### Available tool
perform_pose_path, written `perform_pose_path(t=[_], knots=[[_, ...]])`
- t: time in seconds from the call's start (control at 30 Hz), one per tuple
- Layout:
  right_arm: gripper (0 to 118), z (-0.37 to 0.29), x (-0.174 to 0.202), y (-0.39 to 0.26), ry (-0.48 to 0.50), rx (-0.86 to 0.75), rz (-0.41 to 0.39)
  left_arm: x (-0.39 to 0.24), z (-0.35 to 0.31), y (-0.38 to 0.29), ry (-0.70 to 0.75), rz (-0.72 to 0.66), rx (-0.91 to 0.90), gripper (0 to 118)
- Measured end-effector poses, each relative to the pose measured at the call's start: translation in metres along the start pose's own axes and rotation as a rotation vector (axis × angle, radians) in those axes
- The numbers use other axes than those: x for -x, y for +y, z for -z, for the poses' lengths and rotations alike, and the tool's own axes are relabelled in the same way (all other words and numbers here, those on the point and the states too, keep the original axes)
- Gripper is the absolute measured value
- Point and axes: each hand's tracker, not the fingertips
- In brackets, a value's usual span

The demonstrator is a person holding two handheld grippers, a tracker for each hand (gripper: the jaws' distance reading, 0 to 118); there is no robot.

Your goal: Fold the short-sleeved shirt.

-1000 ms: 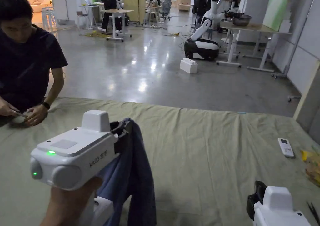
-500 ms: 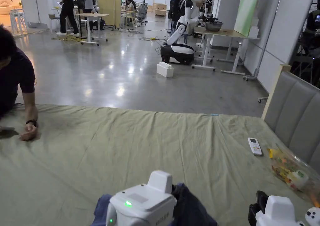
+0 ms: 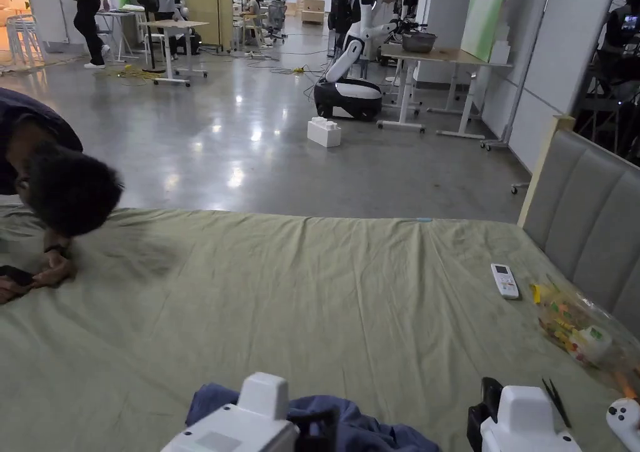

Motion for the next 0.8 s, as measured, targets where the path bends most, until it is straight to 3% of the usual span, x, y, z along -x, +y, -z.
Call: perform_pose_path(t=[0.1, 0.2, 0.3, 0.33, 0.4, 0.43, 0.8], knots=[[1, 0.000, 0.008, 0.010, 0.009, -0.039, 0.021, 0.025, -0.017, 0.016, 0.141, 0.005, -0.100, 90], [1, -0.001, 0.017, 0.020, 0.022, -0.076, 0.032, 0.044, -0.035, 0.027, 0.250, 0.017, -0.186, 77], [1, -0.001, 0.025, 0.029, 0.030, -0.114, 0.021, 0.060, -0.051, 0.034, 0.335, 0.021, -0.240, 34], [1, -0.001, 0.027, 0.032, 0.033, -0.125, 0.020, 0.064, -0.055, 0.036, 0.358, 0.025, -0.256, 15], [1, -0.001, 0.031, 0.035, 0.036, -0.132, 0.026, 0.069, -0.061, 0.038, 0.399, 0.027, -0.270, 12], [1, -0.001, 0.033, 0.037, 0.038, -0.139, 0.024, 0.072, -0.065, 0.039, 0.399, 0.028, -0.266, 4], [1, 0.001, 0.043, 0.041, 0.058, -0.167, 0.007, 0.093, -0.072, 0.033, 0.463, -0.016, -0.198, 3]])
